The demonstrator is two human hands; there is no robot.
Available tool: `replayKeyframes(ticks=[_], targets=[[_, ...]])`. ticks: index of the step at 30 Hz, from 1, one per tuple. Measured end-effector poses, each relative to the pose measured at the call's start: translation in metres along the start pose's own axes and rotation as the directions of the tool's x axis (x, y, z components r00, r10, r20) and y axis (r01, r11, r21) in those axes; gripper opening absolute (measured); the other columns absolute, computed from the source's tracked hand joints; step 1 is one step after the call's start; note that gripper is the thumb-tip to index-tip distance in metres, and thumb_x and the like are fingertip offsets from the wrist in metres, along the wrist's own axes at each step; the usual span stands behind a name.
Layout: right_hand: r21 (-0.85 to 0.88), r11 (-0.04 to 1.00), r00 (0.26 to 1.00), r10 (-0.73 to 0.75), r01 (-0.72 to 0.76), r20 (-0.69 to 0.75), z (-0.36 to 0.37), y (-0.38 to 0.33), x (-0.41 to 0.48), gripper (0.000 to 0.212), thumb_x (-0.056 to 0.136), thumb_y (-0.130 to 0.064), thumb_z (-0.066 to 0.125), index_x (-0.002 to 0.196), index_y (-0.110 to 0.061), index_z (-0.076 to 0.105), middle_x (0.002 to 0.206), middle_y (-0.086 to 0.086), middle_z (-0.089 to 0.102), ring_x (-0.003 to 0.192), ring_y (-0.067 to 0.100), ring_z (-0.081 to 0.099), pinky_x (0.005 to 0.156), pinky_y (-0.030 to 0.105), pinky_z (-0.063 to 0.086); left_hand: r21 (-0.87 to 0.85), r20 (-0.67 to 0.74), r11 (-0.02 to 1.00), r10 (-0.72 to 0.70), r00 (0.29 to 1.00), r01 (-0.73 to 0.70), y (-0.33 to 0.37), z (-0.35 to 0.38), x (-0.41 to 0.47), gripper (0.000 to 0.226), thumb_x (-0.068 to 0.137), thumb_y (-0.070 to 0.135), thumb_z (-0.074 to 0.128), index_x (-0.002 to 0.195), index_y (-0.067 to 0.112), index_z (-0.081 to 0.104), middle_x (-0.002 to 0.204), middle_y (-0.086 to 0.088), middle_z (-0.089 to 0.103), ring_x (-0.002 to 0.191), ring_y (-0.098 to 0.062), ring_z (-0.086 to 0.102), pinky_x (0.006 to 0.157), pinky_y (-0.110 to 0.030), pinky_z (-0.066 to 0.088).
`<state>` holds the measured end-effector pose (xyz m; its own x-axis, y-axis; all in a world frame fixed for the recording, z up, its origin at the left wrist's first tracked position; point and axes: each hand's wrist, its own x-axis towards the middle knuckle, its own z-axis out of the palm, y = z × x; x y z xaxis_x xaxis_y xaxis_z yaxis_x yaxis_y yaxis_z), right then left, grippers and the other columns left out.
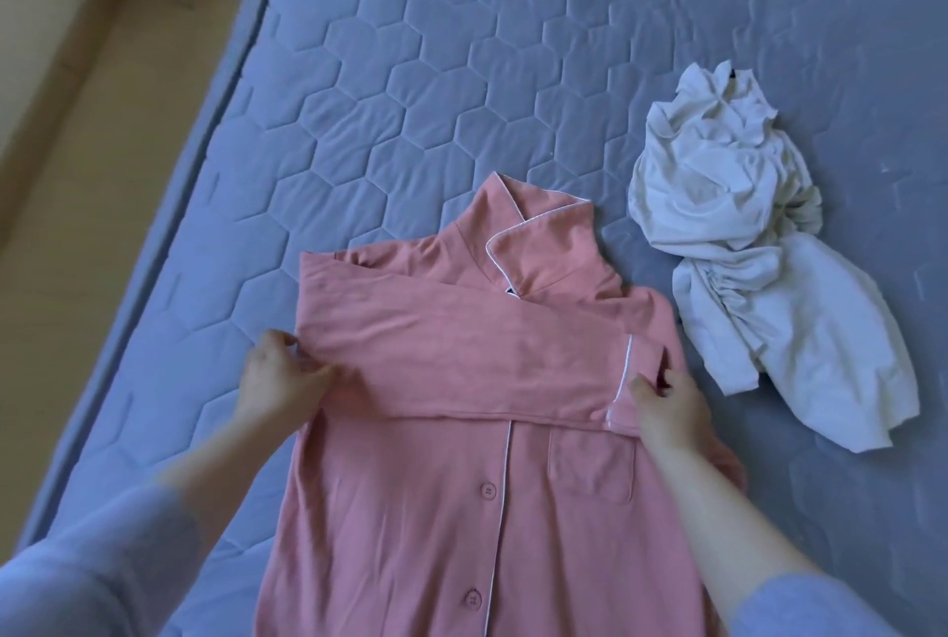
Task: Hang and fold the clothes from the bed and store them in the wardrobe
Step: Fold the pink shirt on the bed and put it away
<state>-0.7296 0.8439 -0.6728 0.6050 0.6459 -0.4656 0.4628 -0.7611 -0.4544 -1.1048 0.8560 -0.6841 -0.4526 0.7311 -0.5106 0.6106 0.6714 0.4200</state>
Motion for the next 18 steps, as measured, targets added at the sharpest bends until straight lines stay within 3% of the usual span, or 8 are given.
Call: replayKeyframes(ticks=[4, 6, 8, 11, 14, 18], targets=[[-0.054, 0.984, 0.969, -0.179, 0.172, -0.168, 0.012, -0.015, -0.020, 0.050, 0.083, -0.008, 0.063, 0.131, -0.001, 0.051, 0.127, 0.024, 0.054, 0.119, 0.040, 0.050, 0.098, 0.044, 0.042, -0.002, 0.160, 0.998, 0.064, 0.985, -0.064, -0.024, -0.005, -0.019, 0.072, 0.056, 0.024, 0.093, 0.112, 0.013, 0.049, 0.103, -0.004, 0.054, 0.089, -0.024, 0.057, 0.070, -0.033, 0.044], [-0.108, 0.930, 0.900, -0.367, 0.351, -0.234, 0.019, -0.026, -0.042, 0.052, 0.078, -0.001, 0.067, 0.128, 0.002, 0.053, 0.123, 0.027, 0.053, 0.116, 0.044, 0.050, 0.097, 0.047, 0.041, -0.037, 0.178, 0.996, 0.089, 0.980, -0.084, -0.036, -0.006, -0.026, 0.066, 0.056, 0.017, 0.091, 0.108, 0.017, 0.050, 0.097, 0.000, 0.056, 0.082, -0.020, 0.059, 0.063, -0.030, 0.042], [-0.183, 0.857, 0.827, -0.514, 0.482, -0.227, 0.031, -0.034, -0.065, 0.046, 0.073, 0.004, 0.069, 0.118, 0.002, 0.061, 0.114, 0.025, 0.058, 0.109, 0.043, 0.055, 0.095, 0.046, 0.040, -0.065, 0.111, 0.995, 0.084, 0.990, -0.077, -0.047, -0.004, -0.029, 0.046, 0.066, 0.013, 0.085, 0.099, 0.019, 0.054, 0.088, 0.000, 0.062, 0.077, -0.018, 0.061, 0.059, -0.029, 0.041], [-0.059, 0.807, 0.809, -0.586, 0.587, 0.047, 0.058, -0.044, -0.094, 0.037, 0.076, 0.006, 0.064, 0.113, -0.002, 0.064, 0.104, 0.016, 0.063, 0.098, 0.037, 0.060, 0.089, 0.046, 0.047, -0.091, 0.037, 0.996, 0.030, 0.999, -0.027, -0.058, -0.002, -0.028, 0.012, 0.080, 0.017, 0.074, 0.079, 0.017, 0.062, 0.078, -0.002, 0.069, 0.078, -0.025, 0.067, 0.066, -0.034, 0.048], [-0.011, 0.773, 0.729, -0.594, 0.635, 0.342, 0.088, -0.054, -0.118, 0.035, 0.083, -0.003, 0.061, 0.118, -0.007, 0.063, 0.112, 0.011, 0.062, 0.100, 0.029, 0.061, 0.091, 0.041, 0.047, -0.152, 0.110, 0.988, 0.013, 0.994, 0.004, -0.064, 0.001, -0.026, 0.012, 0.081, 0.024, 0.076, 0.077, 0.016, 0.067, 0.074, -0.002, 0.070, 0.073, -0.023, 0.067, 0.069, -0.033, 0.051], [-0.097, 0.711, 0.690, -0.628, 0.697, 0.359, 0.120, -0.076, -0.133, 0.038, 0.084, -0.010, 0.062, 0.122, -0.009, 0.062, 0.119, 0.012, 0.059, 0.113, 0.031, 0.054, 0.099, 0.037, 0.040, -0.277, 0.129, 0.958, -0.042, 0.991, 0.076, -0.071, 0.005, -0.022, 0.017, 0.086, 0.017, 0.065, 0.070, 0.011, 0.063, 0.062, -0.005, 0.063, 0.060, -0.023, 0.059, 0.068, -0.040, 0.053]])
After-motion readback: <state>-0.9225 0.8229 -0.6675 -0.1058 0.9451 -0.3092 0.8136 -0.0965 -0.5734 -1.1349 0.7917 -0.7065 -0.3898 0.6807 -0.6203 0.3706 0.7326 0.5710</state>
